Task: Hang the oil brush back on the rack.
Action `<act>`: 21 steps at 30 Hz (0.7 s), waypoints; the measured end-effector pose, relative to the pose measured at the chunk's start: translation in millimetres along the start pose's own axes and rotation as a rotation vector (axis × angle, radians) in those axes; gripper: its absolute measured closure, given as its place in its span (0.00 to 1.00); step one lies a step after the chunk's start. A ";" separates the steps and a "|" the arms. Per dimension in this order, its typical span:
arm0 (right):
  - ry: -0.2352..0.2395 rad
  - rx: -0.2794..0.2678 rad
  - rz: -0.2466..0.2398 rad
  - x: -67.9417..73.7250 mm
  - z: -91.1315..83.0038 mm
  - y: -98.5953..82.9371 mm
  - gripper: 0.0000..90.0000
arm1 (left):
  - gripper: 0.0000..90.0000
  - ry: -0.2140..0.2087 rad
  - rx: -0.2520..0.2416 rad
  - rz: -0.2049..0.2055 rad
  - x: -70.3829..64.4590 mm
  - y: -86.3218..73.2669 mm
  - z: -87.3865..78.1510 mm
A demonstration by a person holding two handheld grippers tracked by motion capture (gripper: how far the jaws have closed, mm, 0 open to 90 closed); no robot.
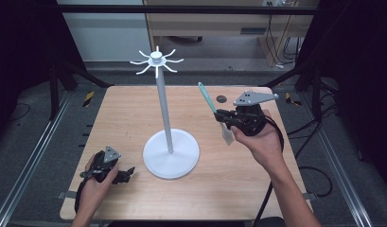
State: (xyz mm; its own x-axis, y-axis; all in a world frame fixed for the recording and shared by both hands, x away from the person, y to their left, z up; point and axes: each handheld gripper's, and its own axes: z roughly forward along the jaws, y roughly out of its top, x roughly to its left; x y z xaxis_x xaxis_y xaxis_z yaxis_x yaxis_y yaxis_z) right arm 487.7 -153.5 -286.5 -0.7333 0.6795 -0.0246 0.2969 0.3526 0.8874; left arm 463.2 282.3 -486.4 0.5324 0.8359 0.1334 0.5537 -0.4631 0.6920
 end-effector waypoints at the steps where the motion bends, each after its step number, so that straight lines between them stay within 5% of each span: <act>1: 0.001 -0.003 -0.003 0.1 0.2 0.8 0.91 | 0.04 0.000 0.000 0.000 -0.1 0.0 0.1; 21: 0.018 -0.073 -0.008 10.0 -5.2 22.4 0.91 | 0.04 0.000 0.000 -0.001 0.1 -0.1 -0.1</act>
State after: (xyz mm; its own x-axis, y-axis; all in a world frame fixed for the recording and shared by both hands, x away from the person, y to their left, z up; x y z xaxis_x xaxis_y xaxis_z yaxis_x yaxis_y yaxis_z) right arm 483.9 -142.2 -264.5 -0.7467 0.6647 -0.0244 0.2456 0.3097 0.9186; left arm 463.1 282.5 -486.4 0.5322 0.8362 0.1326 0.5540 -0.4623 0.6924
